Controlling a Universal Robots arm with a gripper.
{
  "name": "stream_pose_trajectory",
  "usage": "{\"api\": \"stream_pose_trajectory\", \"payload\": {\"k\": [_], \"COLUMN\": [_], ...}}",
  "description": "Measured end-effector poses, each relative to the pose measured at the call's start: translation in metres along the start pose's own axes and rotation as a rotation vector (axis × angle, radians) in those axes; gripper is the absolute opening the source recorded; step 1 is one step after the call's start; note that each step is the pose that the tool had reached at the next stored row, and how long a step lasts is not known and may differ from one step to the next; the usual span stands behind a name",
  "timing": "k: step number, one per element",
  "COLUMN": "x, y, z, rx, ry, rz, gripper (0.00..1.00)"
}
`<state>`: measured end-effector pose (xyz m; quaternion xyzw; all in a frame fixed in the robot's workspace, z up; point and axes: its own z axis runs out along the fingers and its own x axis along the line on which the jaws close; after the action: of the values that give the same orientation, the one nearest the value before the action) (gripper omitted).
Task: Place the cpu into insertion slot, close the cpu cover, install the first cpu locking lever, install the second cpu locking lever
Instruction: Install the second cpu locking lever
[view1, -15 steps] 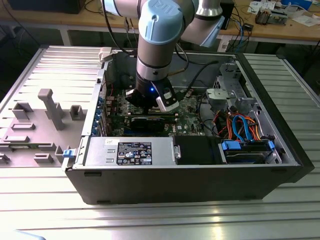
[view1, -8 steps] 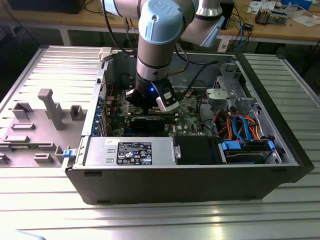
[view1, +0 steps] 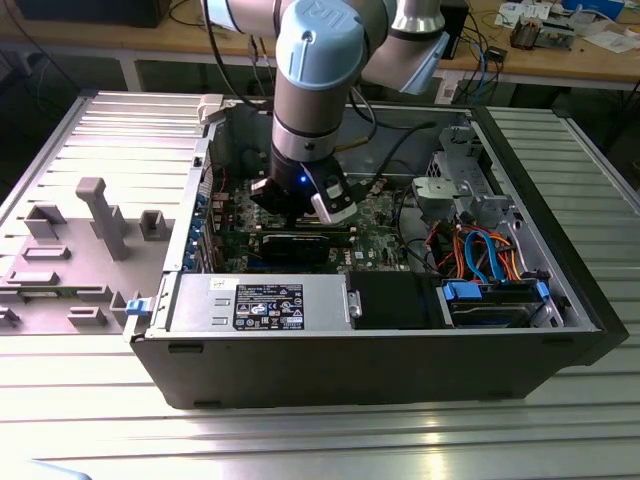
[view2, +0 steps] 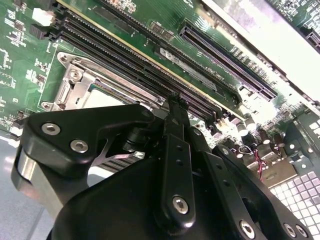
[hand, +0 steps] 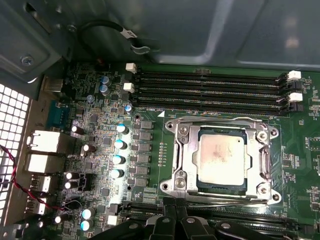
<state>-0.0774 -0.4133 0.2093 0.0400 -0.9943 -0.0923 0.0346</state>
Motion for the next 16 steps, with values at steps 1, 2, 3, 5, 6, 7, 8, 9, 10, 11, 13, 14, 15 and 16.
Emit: {"api": "stream_pose_trajectory", "payload": {"k": [1,2,3,5,6,7,8,9,10,11,13,14,15,16], "x": [0.0006,0.0009,0.001,0.0012,0.0013,0.0017,0.0017,0.0019,0.002,0.0021,0.0021,0.0022,0.0022,0.0023], "y": [0.0,0.0,-0.0001,0.0001,0.0001,0.0002,0.0002,0.0001,0.0001,0.0001,0.0001,0.0001,0.0001,0.0002], "z": [0.0004,0.0008,0.0008,0.0011,0.0013,0.0014,0.0015,0.0013,0.0014,0.0014,0.0014,0.0014,0.0014,0.0014], "rx": [-0.0006,-0.0015,-0.0043,-0.0106,-0.012,-0.0122,-0.0123,-0.012,-0.0121,-0.0121,-0.012,-0.012,-0.012,-0.012], "ry": [-0.0005,-0.0011,-0.0023,-0.0077,-0.0143,-0.0161,-0.0162,-0.0159,-0.0159,-0.016,-0.0159,-0.016,-0.0159,-0.016], "rz": [0.003,0.006,0.011,0.014,0.014,0.015,0.015,0.015,0.015,0.015,0.015,0.015,0.015,0.015], "gripper": [0.11,0.11,0.11,0.11,0.11,0.11,0.11,0.11,0.11,0.11,0.11,0.11,0.11,0.11]}}
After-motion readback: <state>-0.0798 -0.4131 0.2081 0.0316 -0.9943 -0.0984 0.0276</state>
